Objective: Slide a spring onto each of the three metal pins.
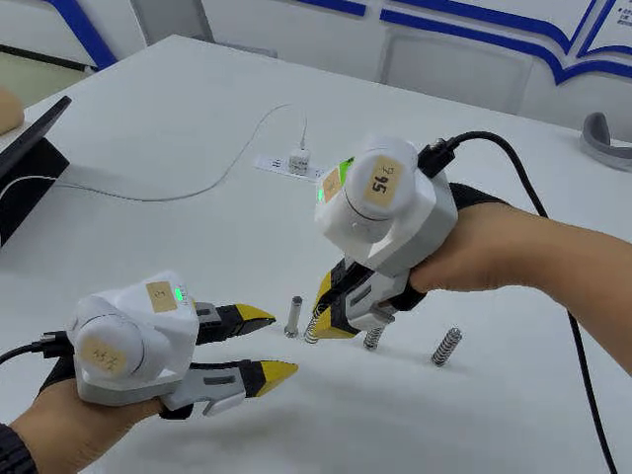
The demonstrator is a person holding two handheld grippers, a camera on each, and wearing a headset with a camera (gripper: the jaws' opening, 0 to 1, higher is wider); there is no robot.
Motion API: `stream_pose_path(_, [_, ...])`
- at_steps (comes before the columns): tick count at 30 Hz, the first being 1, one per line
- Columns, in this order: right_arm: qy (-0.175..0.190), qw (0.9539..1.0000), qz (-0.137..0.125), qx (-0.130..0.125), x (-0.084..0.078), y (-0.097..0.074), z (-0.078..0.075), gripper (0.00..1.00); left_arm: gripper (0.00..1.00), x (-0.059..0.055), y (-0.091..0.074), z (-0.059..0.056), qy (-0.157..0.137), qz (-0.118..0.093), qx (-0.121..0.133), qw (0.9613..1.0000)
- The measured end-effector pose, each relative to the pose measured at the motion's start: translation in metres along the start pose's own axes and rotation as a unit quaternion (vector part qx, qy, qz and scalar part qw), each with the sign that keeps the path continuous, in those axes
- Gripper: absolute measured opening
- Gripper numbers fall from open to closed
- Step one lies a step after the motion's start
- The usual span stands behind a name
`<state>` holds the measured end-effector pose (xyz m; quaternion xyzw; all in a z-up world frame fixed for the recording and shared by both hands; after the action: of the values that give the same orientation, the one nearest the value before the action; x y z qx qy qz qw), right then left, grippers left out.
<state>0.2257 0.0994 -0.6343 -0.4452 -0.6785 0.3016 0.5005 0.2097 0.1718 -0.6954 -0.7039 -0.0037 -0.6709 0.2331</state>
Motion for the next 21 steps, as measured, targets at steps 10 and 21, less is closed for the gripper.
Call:
stream_pose_path(10, [0.002,0.9999,0.002,-0.012,0.0,-0.003,-0.015,0.12,0.44,-0.001,-0.001,0.001,-0.007,0.001,0.008,0.9999])
stream_pose_path(21, [0.006,0.9997,0.001,-0.023,0.007,0.004,-0.035,0.12,0.49,-0.003,-0.001,0.003,-0.014,0.002,0.011,0.9998])
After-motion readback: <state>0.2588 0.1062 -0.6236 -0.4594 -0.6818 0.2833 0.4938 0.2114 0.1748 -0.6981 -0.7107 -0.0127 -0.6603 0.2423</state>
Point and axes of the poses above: the centre of the closed fingertips' face, and the gripper's own axes: y roughly forward along the fingers, z roughly to its left, x roughly out of its top, the point moved 5 cm from there along -y, roughly backward along the fingers, and after that the axes turned 13 degrees about -x, right-handed, at the moved point
